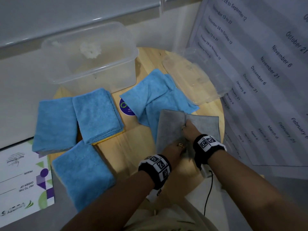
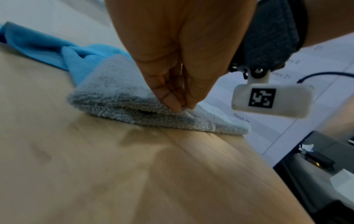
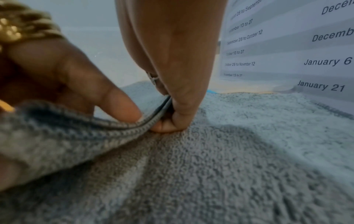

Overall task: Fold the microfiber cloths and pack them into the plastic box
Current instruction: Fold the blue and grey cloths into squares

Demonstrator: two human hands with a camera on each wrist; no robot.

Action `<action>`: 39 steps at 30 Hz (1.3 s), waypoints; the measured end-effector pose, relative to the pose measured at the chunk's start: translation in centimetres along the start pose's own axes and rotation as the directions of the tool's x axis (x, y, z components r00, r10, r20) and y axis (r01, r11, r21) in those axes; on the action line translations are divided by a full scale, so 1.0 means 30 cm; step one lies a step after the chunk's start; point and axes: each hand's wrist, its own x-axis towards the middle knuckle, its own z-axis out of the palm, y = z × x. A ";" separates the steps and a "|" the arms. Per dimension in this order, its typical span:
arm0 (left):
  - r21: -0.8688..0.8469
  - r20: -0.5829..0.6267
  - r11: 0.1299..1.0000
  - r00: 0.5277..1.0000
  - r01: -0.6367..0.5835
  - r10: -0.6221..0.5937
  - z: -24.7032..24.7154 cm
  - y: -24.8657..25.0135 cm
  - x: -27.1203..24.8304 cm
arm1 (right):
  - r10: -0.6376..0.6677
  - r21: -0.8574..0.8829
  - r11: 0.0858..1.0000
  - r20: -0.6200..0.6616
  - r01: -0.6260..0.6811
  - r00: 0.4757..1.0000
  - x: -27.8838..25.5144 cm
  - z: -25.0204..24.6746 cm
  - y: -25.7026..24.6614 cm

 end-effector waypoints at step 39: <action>-0.566 0.018 0.759 0.925 0.322 -0.379 -0.133 -0.209 0.044 | -0.407 0.009 0.910 0.206 0.414 0.890 -0.264 0.121 0.030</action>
